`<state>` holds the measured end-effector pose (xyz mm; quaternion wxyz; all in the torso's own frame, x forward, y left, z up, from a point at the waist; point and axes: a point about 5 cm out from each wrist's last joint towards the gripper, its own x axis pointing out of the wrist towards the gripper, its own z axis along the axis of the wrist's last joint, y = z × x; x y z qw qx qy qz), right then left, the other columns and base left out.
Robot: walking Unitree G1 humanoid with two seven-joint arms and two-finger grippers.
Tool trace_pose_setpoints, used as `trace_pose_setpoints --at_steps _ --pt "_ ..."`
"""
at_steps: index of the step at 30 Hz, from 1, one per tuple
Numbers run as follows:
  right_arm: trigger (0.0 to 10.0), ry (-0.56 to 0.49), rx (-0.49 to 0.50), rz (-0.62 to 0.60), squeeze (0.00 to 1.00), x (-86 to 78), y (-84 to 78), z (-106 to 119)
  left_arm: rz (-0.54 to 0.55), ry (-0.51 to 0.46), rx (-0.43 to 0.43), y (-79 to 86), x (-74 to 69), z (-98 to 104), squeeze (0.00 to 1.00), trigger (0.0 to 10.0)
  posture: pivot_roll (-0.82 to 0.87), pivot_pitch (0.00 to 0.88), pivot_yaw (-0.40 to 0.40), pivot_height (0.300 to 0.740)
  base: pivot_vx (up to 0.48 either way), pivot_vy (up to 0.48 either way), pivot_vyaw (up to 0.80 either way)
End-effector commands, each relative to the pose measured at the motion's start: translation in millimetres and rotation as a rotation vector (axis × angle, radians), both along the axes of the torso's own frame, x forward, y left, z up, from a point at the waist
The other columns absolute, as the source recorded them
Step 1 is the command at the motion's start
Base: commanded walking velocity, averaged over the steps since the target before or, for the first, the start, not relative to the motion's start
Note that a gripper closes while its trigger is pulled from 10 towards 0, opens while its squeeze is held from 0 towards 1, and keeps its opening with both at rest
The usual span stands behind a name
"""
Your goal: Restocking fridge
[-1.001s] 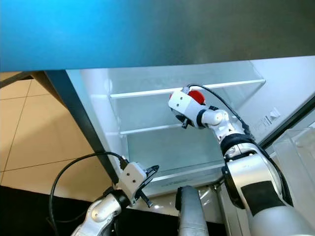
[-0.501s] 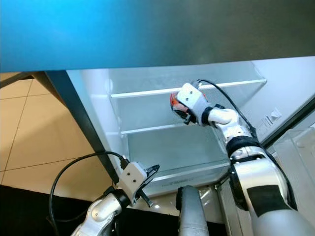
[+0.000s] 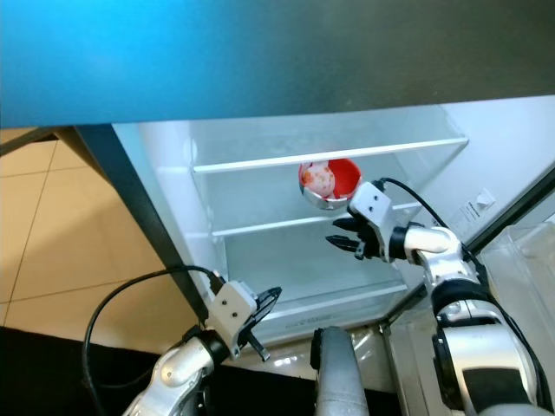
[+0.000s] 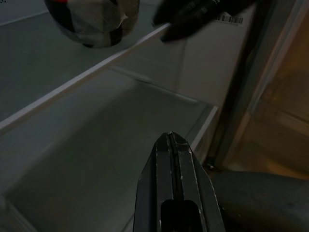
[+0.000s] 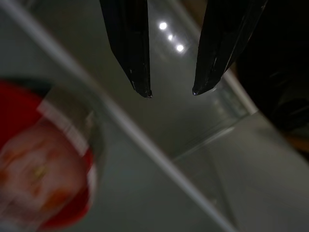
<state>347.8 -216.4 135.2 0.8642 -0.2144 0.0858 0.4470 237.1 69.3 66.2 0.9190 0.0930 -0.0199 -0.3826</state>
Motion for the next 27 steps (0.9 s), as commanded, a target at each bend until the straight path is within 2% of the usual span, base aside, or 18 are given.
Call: trace_pose_setpoints --at_steps 1,3,4,6,7,8,10,15,17,18,19,25,27 --pt "10.0 0.046 0.008 -0.016 0.00 -7.4 -6.7 -10.8 -0.003 0.017 -0.002 0.5 -1.4 -3.3 0.00 10.0 -0.09 0.190 -0.062 0.593 0.000 0.000 0.00" --pt "10.0 0.071 -0.024 -0.042 0.00 -15.7 -12.0 -24.4 -0.005 0.039 0.016 1.7 -2.3 -8.0 0.00 10.0 -0.09 0.183 -0.063 0.593 0.000 0.000 0.00" --pt "10.0 0.071 -0.024 -0.042 0.00 -15.7 -12.0 -24.4 -0.005 0.039 0.016 1.7 -2.3 -8.0 0.00 10.0 -0.09 0.183 -0.063 0.593 0.000 0.000 0.00" --pt "10.0 0.099 -0.034 -0.159 0.00 -27.8 -9.7 -55.6 0.013 0.131 0.030 5.7 -7.0 -24.4 0.00 10.0 -0.10 0.165 -0.065 0.593 0.000 0.000 0.00" --pt "10.0 0.099 -0.034 -0.159 0.00 -27.8 -9.7 -55.6 0.013 0.131 0.030 5.7 -7.0 -24.4 0.00 10.0 -0.10 0.165 -0.065 0.593 0.000 0.000 0.00" --pt "10.0 0.127 -0.042 -0.235 0.00 -36.8 -5.2 -76.7 0.042 0.194 0.037 9.2 -9.8 -35.6 0.00 10.0 -0.10 0.159 -0.066 0.593 0.000 0.000 0.00" --pt "10.0 0.141 -0.050 -0.264 0.00 -43.4 -1.1 -88.8 0.072 0.235 0.046 12.0 -11.1 -43.2 0.00 10.0 -0.10 0.157 -0.066 0.593 0.000 0.000 0.00" --pt "10.0 0.266 -0.112 -0.385 0.00 -69.8 15.1 -133.8 0.119 0.293 0.051 19.2 -16.9 -57.6 0.00 10.0 -0.11 0.143 -0.069 0.593 0.000 0.000 0.00" --pt "10.0 0.286 -0.090 -0.426 0.00 -73.6 17.4 -139.4 0.118 0.296 0.053 19.3 -17.6 -58.4 0.00 10.0 -0.10 0.142 -0.070 0.593 0.000 0.000 0.00" --pt "10.0 0.311 -0.048 -0.515 0.00 -78.0 18.6 -146.3 0.117 0.294 0.056 19.4 -18.6 -59.1 0.00 10.0 -0.10 0.137 -0.070 0.593 0.000 0.000 0.00" --pt "10.0 0.318 -0.032 -0.553 0.00 -79.5 18.3 -148.5 0.117 0.293 0.057 19.3 -18.9 -59.3 0.00 10.0 -0.10 0.135 -0.070 0.593 0.000 0.000 0.00" --pt "10.0 0.324 0.022 -0.622 0.00 -83.0 21.9 -153.0 0.134 0.294 0.053 21.6 -19.4 -60.6 0.00 10.0 -0.10 0.132 -0.068 0.608 0.000 0.000 0.00" --pt "10.0 0.355 0.060 -0.669 0.00 -87.0 27.7 -158.6 0.165 0.314 0.045 25.5 -19.6 -64.6 0.00 10.0 -0.11 0.127 -0.064 0.618 0.000 0.000 0.00"
